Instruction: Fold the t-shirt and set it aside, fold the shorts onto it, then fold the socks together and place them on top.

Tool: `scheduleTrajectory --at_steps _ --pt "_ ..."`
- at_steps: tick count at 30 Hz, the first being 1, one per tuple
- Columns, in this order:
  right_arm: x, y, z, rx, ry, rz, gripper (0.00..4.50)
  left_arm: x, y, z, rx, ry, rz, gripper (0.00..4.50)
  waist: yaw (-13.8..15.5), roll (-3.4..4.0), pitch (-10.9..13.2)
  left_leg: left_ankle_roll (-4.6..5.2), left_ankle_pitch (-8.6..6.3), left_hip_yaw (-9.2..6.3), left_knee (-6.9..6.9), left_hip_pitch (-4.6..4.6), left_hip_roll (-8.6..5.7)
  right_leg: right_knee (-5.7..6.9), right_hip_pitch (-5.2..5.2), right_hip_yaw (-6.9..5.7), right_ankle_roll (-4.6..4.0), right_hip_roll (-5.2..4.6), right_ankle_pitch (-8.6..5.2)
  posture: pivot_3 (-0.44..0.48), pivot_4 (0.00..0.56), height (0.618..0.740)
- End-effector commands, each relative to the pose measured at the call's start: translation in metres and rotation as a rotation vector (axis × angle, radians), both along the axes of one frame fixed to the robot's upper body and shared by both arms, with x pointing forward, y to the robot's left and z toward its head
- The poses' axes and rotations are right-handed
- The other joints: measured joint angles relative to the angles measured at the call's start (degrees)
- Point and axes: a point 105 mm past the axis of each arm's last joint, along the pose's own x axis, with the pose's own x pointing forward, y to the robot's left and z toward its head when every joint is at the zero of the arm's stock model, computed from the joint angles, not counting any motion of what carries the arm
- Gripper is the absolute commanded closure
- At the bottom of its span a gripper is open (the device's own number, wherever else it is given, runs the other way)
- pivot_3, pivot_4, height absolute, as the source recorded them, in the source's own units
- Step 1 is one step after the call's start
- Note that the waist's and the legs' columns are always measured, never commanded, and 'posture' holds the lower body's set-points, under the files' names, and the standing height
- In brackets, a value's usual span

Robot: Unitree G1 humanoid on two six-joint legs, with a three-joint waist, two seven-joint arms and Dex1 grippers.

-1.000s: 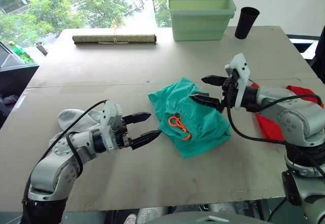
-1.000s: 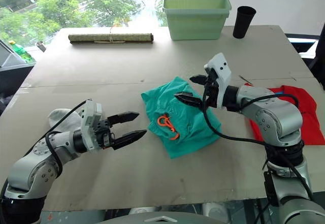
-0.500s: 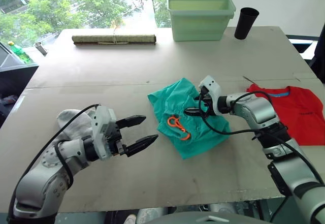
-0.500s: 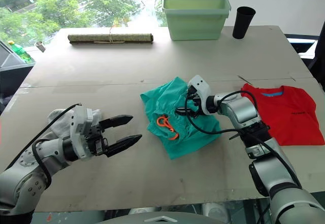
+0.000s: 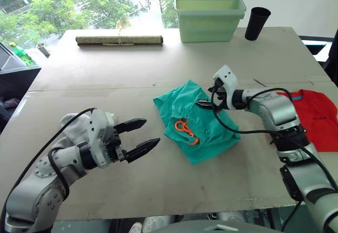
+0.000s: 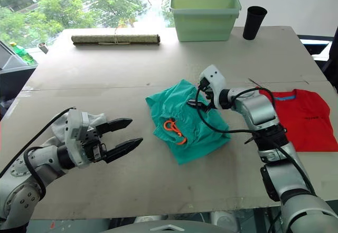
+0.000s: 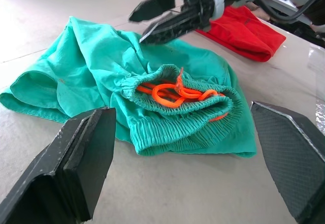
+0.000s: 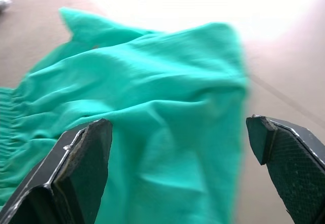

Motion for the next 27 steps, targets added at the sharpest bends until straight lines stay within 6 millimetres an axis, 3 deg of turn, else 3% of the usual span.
scheduleTrajectory --at_steps 1,4,9,12,14,20,25,27 --pt "-0.003 -0.004 -0.03 -0.085 0.066 -0.016 0.04 -0.003 -0.01 0.011 -0.008 -0.047 -0.041 0.0 -0.03 0.0 0.0 0.01 0.01 0.0 0.0 0.0 0.0 0.0 0.0 0.0 -0.01 0.0 0.0 0.0 0.15 0.731" --pt "-0.019 0.011 -0.054 -0.042 0.197 0.065 0.04 -0.001 -0.01 0.011 -0.007 -0.046 -0.042 0.0 -0.19 -0.01 -0.05 0.08 0.05 0.04 0.02 0.02 0.0 0.02 0.01 0.04 0.0 0.0 0.0 0.0 0.15 0.731" --pt "-0.032 0.021 -0.068 -0.027 0.282 0.135 0.04 0.001 -0.009 0.011 -0.002 -0.048 -0.041 0.0 -0.44 -0.12 -0.14 0.08 0.04 0.05 0.0 0.11 0.06 0.02 0.06 0.06 0.03 0.07 0.02 0.0 0.15 0.731" --pt "-0.031 0.016 -0.078 -0.117 0.243 0.146 0.78 0.001 -0.009 0.01 -0.002 -0.049 -0.04 0.0 -0.44 -0.12 -0.17 0.07 0.04 0.05 -0.01 0.12 0.08 0.02 0.06 0.06 0.02 0.08 0.01 0.0 0.15 0.731" --pt "-0.032 0.016 -0.081 -0.164 0.205 0.174 1.71 0.001 -0.01 0.01 -0.002 -0.051 -0.039 0.0 -0.42 -0.13 -0.22 0.06 0.04 0.05 -0.01 0.12 0.08 0.02 0.06 0.05 0.02 0.08 0.01 0.0 0.15 0.731" --pt "-0.031 0.022 -0.065 -0.174 0.043 0.182 4.46 0.001 -0.01 0.01 0.0 -0.054 -0.042 0.0 -0.48 -0.17 -0.27 0.04 0.03 0.05 -0.01 0.15 0.1 0.06 0.07 0.06 0.02 0.09 0.01 0.0 0.15 0.731" --pt "-0.033 0.018 -0.032 -0.067 -0.07 0.138 4.46 0.002 -0.02 0.01 0.003 -0.059 -0.097 0.0 -0.07 -0.11 -0.23 0.02 0.02 0.01 0.0 0.12 0.1 0.07 0.06 0.01 0.02 0.09 0.01 0.0 0.15 0.731" --pt "-0.044 0.002 -0.001 -0.012 -0.182 0.135 4.46 0.004 -0.035 0.01 0.0 -0.068 -0.161 0.0 0.41 -0.03 -0.12 0.04 0.03 -0.03 0.01 0.02 0.07 0.04 0.04 -0.04 0.02 0.06 0.01 0.0 0.15 0.731"
